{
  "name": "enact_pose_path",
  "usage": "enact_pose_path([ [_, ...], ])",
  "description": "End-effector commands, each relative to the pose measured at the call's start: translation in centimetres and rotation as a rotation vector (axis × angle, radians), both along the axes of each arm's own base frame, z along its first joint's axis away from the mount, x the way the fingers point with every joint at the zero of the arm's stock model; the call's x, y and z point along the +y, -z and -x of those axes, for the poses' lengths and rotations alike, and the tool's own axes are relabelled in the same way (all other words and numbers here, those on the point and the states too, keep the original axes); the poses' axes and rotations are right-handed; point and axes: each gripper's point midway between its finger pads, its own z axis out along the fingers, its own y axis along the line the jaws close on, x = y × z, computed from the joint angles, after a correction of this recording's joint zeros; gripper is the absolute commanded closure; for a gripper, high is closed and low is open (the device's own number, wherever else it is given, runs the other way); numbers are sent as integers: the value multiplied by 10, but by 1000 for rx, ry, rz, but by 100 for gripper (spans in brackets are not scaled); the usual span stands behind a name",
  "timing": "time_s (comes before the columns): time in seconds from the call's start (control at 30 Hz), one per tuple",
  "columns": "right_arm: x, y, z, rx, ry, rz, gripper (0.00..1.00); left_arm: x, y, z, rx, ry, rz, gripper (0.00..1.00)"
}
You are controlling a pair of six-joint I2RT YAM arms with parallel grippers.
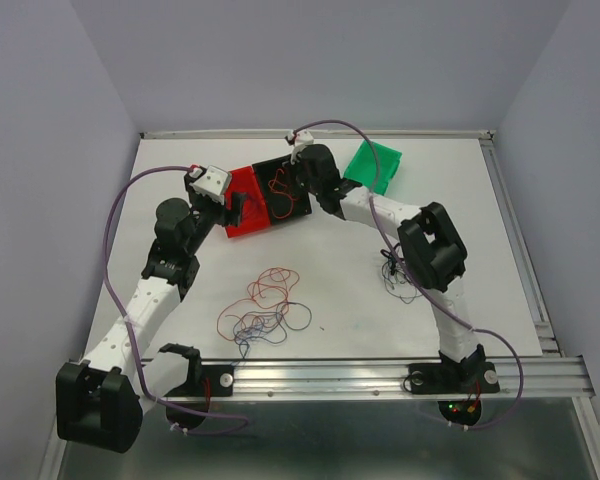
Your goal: Untangle the cables
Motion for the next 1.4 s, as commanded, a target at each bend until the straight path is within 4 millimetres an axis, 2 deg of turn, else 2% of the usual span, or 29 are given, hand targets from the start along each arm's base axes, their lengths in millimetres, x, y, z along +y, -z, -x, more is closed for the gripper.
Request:
enact_pose_path([
  [0.0,14,-27,-10,-56,-7,-33,90,2,-20,2,-75,1,8,21],
  [0.07,12,-33,-12,-66,15,-38,88,2,-20,2,-76,1,6,21],
  [0.1,10,-45,-12,-82,25,-51,85,2,-20,2,-75,2,4,21],
  [0.23,11,-73,-8,-119,14,-79,83,1,-17,1,-68,6,6,21],
  [0.3,12,-81,-8,-134,18,-85,91,1,-15,0,-62,4,3,21],
  [0.33,10,-92,-13,-155,38,-95,96,2,-17,-1,-65,3,5,21],
  [0.37,11,-90,-15,-157,47,-90,98,1,-16,-1,-62,6,3,21],
  [0.4,10,-92,-18,-167,54,-86,96,1,-16,-1,-63,4,5,21],
  [0.47,7,-91,-17,-163,63,-84,83,2,-15,-1,-60,-1,1,21],
  [0.53,7,-75,-2,-120,10,-71,76,2,-15,-1,-62,-2,0,21],
  [0.57,5,-90,9,-125,-8,-91,73,3,-16,0,-66,-4,-1,20],
  [0.63,7,-81,32,-73,-85,-74,64,-1,-13,2,-61,25,-12,19],
  [0.73,-14,-65,73,32,-145,18,53,-12,-11,5,-45,89,-23,19],
  [0.77,-12,-64,93,53,-219,23,50,-13,-7,5,-26,98,-25,19],
  [0.8,-16,-58,127,66,-330,38,41,-13,-7,3,-23,92,-25,19],
  [0.87,-15,-52,164,68,-460,55,33,-11,-7,1,-18,80,-27,20],
  [0.9,-16,-51,179,59,-511,65,24,-10,-6,0,-18,73,-29,20],
  [0.93,-22,-43,197,47,-563,98,21,-8,-6,-1,-17,63,-28,20],
  [0.97,-19,-41,211,41,-609,105,18,-8,-6,-1,-18,60,-27,20],
  [1.0,-20,-36,217,34,-631,126,15,-8,-7,-1,-20,63,-27,20],
  [1.1,-15,-13,231,70,-679,186,13,-6,-6,-2,-18,51,-28,20],
  [1.13,-13,-3,233,89,-689,211,13,-6,-6,-3,-18,47,-31,20],
  [1.17,-6,16,239,130,-702,261,13,-4,-6,-3,-19,39,-31,20],
  [1.23,-1,38,240,155,-706,339,13,-4,-6,-4,-19,36,-31,20],
  [1.27,9,39,243,150,-721,356,13,-3,-6,-5,-19,31,-31,20],
  [1.3,9,61,245,190,-727,399,13,-3,-6,-5,-18,30,-32,20],
  [1.37,14,71,246,195,-726,429,12,-2,-6,-6,-18,24,-33,20],
])
